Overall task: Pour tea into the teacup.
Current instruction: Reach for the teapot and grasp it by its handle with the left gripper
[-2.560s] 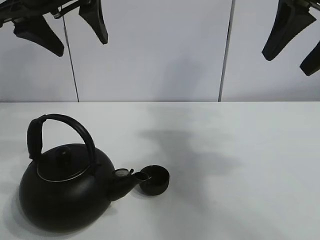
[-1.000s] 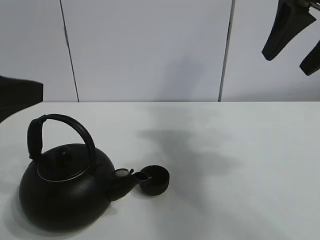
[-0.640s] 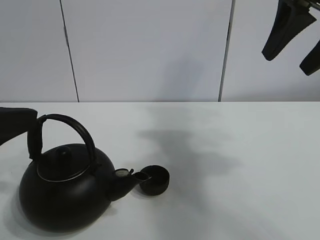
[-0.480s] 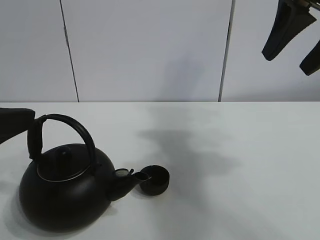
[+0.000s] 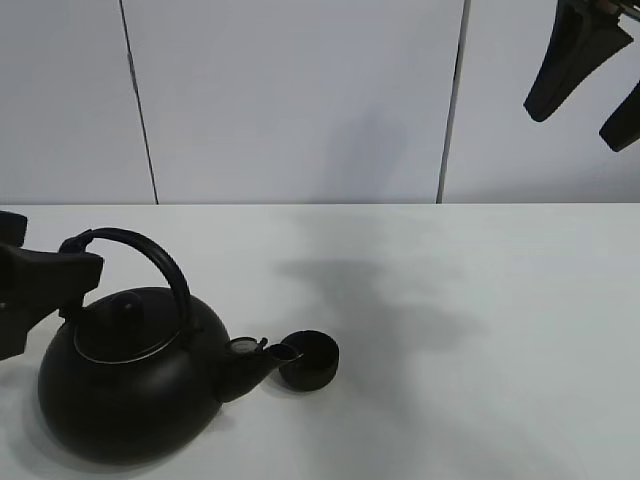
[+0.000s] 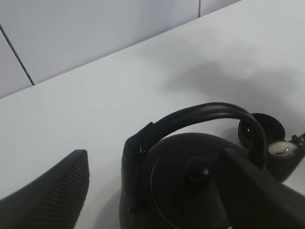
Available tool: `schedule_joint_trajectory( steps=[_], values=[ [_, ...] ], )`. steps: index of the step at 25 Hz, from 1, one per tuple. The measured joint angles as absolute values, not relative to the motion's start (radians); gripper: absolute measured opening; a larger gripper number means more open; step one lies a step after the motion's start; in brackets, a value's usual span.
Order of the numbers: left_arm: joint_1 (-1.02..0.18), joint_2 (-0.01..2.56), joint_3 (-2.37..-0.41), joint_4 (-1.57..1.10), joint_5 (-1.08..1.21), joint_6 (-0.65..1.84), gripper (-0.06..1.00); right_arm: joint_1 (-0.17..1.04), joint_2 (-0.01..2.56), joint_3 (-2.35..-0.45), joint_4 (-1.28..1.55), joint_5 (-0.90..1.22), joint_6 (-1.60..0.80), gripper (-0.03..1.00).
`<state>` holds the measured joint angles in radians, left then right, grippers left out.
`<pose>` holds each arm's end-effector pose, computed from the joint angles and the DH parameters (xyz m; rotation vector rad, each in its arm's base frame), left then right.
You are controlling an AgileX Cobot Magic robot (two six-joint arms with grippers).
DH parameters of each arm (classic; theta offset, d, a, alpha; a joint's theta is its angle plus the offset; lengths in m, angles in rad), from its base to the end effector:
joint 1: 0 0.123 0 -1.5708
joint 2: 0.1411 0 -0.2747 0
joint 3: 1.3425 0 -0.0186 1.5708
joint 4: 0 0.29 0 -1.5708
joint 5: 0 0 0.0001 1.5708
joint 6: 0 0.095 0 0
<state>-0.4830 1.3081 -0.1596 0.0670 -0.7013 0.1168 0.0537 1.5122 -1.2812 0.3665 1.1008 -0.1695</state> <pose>0.1868 -0.1026 0.1179 0.6477 1.8284 -0.2517 0.3413 0.0488 0.2892 -0.1516 2.7578 0.4666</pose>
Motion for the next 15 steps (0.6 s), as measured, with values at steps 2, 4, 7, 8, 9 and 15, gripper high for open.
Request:
schedule_joint_trajectory(
  steps=[2,4,7,8,9,15],
  values=[
    [-0.483,1.375,-0.16,0.063,-0.783,0.116,0.54,0.054,1.512,-1.281,0.367,1.101,-0.169,0.47],
    [-0.483,1.438,-0.16,0.038,-0.859,0.116,0.54,0.054,1.512,-1.281,0.367,1.101,-0.169,0.47],
    [-0.483,1.529,-0.16,-0.028,-0.99,0.12,0.54,0.054,1.512,-1.281,0.367,1.101,-0.169,0.47],
    [-0.483,1.559,-0.161,-0.048,-1.039,0.127,0.54,0.054,1.512,-1.281,0.367,1.101,-0.169,0.47],
    [-0.483,1.588,-0.161,-0.06,-1.077,0.134,0.54,0.054,1.512,-1.281,0.367,1.101,-0.169,0.47],
    [-0.483,1.715,-0.165,-0.093,-1.132,0.137,0.54,0.054,1.512,-1.281,0.367,1.099,-0.169,0.47]
  ],
)
